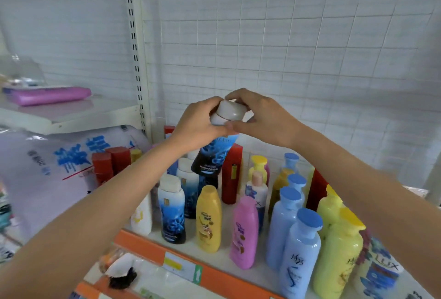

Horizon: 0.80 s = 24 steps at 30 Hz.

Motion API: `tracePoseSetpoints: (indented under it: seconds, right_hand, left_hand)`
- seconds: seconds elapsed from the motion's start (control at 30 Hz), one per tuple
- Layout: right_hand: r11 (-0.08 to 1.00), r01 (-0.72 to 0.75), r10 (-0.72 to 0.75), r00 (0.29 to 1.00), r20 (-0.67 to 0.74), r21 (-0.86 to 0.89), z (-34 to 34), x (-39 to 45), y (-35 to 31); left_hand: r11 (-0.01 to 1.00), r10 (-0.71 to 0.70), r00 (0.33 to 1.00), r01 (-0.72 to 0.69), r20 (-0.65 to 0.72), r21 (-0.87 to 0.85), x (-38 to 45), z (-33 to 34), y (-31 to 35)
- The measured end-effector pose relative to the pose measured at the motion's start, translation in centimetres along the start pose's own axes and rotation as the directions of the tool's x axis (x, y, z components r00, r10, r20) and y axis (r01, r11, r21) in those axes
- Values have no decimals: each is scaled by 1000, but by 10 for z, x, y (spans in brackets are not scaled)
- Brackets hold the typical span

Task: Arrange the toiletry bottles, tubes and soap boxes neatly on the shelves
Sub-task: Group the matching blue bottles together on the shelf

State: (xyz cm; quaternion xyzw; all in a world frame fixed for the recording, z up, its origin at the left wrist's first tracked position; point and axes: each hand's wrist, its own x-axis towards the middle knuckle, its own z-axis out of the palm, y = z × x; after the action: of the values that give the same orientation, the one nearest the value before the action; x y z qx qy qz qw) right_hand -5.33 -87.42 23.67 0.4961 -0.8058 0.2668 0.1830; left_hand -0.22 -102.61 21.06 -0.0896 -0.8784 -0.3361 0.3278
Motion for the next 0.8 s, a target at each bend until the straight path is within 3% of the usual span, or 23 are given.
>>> tracePoseSetpoints:
  seconds: [0.23, 0.33, 0.53, 0.8]
  right_hand:
    - [990, -138, 137, 987, 80, -1, 27, 25, 10]
    - [984, -169, 175, 962, 210, -49, 42, 30, 14]
    - [964, -168, 248, 840, 482, -205, 90, 40, 13]
    - [927, -261, 369, 765, 527, -269, 155, 57, 15]
  left_hand:
    - [992, -64, 991, 50, -121, -120, 22, -40, -50]
    - [991, -53, 994, 40, -101, -124, 31, -54, -67]
    - [973, -71, 996, 57, -58, -222, 43, -79, -87]
    - [930, -30, 997, 53, 67, -365, 37, -94, -97]
